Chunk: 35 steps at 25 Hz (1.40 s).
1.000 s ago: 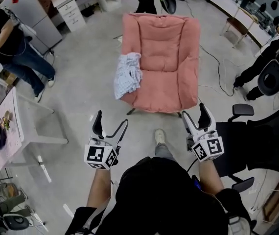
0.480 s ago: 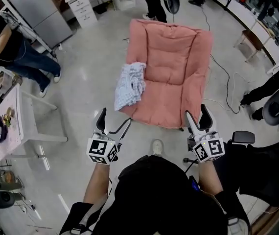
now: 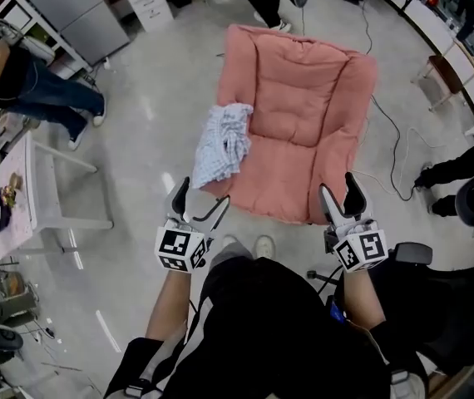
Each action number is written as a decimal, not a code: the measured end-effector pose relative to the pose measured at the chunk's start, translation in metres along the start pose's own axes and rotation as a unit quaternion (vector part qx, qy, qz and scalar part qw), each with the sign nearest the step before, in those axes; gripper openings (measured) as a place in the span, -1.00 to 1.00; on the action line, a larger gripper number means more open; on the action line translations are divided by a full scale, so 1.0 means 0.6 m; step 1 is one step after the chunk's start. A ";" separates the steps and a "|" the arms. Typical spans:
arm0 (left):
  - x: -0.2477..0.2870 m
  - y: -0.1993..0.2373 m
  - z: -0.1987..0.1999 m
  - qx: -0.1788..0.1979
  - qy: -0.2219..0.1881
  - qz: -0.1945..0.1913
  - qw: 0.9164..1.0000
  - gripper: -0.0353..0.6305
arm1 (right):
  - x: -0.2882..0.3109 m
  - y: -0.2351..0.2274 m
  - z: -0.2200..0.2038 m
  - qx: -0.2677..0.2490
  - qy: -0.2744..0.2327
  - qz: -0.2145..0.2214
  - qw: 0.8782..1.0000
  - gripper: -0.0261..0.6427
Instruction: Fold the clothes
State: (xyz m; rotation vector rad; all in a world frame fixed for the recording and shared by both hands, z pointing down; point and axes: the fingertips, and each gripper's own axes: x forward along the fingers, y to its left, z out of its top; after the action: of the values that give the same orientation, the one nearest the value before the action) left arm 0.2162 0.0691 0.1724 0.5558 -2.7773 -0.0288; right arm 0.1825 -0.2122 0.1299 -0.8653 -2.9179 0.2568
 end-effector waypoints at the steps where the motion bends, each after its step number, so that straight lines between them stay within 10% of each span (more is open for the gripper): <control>1: 0.009 0.005 -0.007 0.000 0.006 -0.001 1.000 0.39 | 0.013 0.002 -0.002 -0.003 0.005 0.005 1.000 -0.03; 21: 0.238 0.131 -0.227 0.032 0.153 -0.056 0.986 0.13 | 0.188 -0.009 -0.157 -0.008 0.129 0.002 0.992 -0.07; 35: 0.368 0.183 -0.454 0.121 0.278 -0.069 0.950 -0.24 | 0.215 -0.035 -0.296 0.036 0.202 -0.034 0.978 -0.08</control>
State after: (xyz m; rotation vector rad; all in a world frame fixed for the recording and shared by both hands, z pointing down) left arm 0.0638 0.0976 0.5056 0.6913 -2.1993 0.3828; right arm 0.0868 -0.1349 0.3130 -0.7072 -2.5370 0.1579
